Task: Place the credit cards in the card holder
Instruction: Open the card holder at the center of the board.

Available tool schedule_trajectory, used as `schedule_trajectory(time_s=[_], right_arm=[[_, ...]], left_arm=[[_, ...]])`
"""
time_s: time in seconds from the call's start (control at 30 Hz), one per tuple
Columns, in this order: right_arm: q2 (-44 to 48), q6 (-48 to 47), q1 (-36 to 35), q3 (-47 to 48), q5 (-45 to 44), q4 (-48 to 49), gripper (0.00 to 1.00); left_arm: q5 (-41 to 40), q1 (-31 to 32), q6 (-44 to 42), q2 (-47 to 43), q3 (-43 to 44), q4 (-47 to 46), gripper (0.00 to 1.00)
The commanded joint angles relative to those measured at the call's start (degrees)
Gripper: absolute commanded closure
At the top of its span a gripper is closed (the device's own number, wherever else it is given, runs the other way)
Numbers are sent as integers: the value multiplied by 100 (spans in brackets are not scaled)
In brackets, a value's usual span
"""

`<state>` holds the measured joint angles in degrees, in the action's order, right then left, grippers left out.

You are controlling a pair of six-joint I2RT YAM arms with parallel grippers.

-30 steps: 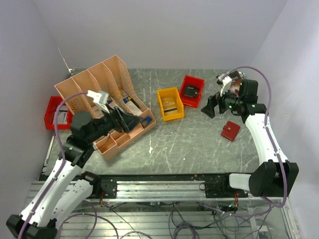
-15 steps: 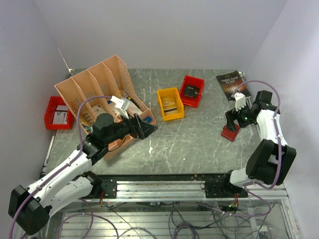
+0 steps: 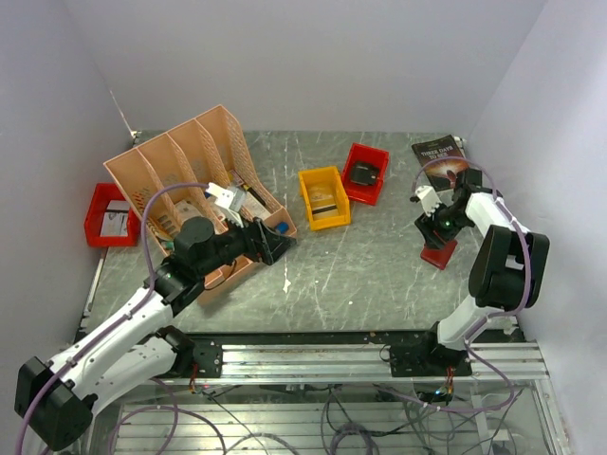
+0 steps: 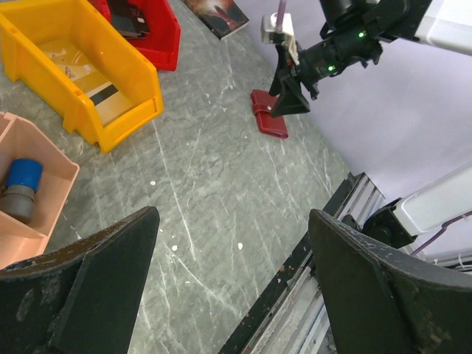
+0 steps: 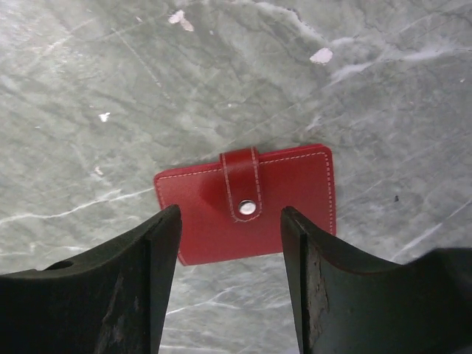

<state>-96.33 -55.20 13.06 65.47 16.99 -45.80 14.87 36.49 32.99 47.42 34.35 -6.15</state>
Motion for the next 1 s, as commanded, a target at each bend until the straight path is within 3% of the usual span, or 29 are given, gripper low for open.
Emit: schedule_trajectory(time_s=[0.0,0.57,0.77,0.97], right_arm=[[-280,-310,-45,215,-523,438,44],[-1040,-587,-84,86,-250,316,53],[-1333,-469,-84,-67,-40,222,68],[-1011,-261,-137,-503,37,505,93]], left_arm=[[-192,29,89,-226,-26,-68,7],[-149,33,662,-428,-298,-225,6],[-184,29,850,-689,-454,-169,6],[-99,32,1075,-672,-668,-465,6]])
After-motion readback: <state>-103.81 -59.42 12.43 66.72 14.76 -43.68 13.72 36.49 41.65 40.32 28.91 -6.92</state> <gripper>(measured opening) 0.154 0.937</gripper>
